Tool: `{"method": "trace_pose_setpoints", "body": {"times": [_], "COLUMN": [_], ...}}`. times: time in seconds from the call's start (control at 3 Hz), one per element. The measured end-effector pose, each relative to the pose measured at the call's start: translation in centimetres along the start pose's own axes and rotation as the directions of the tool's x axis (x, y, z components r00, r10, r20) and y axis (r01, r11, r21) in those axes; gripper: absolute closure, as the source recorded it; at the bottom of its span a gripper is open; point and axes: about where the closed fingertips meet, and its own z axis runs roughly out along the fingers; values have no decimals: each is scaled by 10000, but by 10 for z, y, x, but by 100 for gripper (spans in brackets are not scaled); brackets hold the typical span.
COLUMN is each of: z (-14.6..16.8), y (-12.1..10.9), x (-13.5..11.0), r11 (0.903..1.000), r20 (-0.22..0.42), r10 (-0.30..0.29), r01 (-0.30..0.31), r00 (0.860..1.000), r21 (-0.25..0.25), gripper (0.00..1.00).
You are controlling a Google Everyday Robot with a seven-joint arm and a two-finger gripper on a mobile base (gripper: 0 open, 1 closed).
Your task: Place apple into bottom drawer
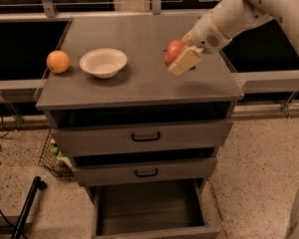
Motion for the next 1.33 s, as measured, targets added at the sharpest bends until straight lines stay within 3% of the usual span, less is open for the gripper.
{"method": "trace_pose_setpoints", "body": {"times": [0.33,0.67,1.33], "z": [1,2,-20], "y": [20,20,65], "x": [7,7,22], "r11": [9960,9961,9899], "r20": [-249,-260,-660], "r10": [-369,-342,-646], "r01": [347,319,555], "r00": [9990,9991,9957], "r21": [-824,-821,-1306], "gripper": [100,100,100]}}
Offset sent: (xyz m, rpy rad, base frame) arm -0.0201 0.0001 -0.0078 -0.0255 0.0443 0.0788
